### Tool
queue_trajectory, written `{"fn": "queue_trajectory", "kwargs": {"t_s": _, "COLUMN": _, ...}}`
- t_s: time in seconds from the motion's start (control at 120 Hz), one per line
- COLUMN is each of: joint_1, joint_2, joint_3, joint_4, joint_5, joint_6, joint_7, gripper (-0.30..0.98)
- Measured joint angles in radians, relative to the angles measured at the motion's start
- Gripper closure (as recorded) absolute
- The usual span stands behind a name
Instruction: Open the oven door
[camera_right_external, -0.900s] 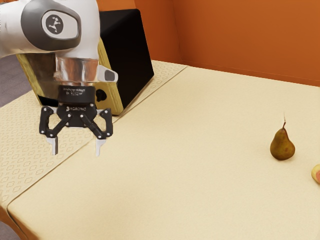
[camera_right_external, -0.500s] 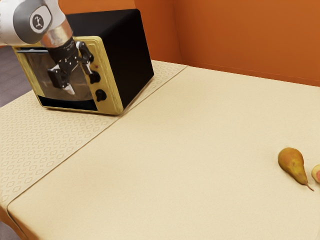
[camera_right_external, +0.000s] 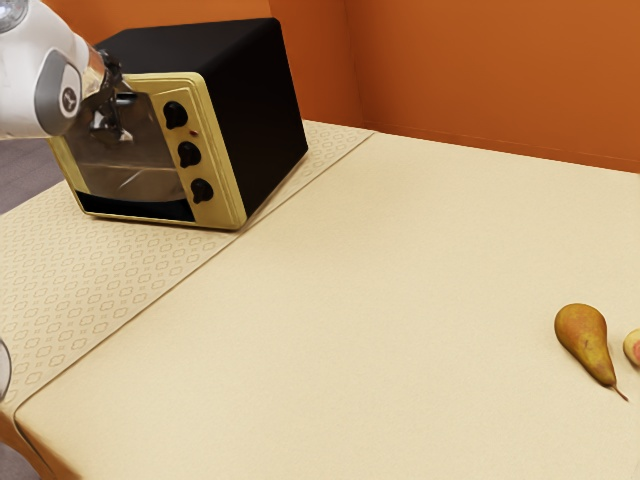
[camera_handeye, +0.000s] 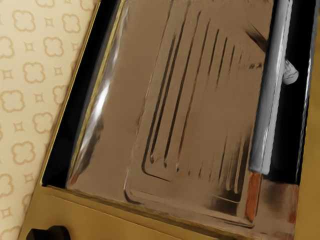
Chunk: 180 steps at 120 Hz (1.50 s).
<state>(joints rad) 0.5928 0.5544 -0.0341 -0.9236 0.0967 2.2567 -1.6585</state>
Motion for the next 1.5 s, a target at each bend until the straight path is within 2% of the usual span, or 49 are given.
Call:
{"fn": "queue_trajectory", "kwargs": {"t_s": 0.467, "joint_1": 0.056, "joint_2": 0.044, "joint_3": 0.014, "joint_4": -0.012, "joint_5": 0.0, "joint_6": 0.115, "joint_7": -0.106, "gripper": 0.0}}
{"fn": "queue_trajectory", "kwargs": {"t_s": 1.5, "joint_1": 0.032, "joint_2": 0.1, "joint_3": 0.01, "joint_4": -0.017, "joint_5": 0.004, "joint_6": 0.249, "joint_7": -0.087, "gripper": 0.0}}
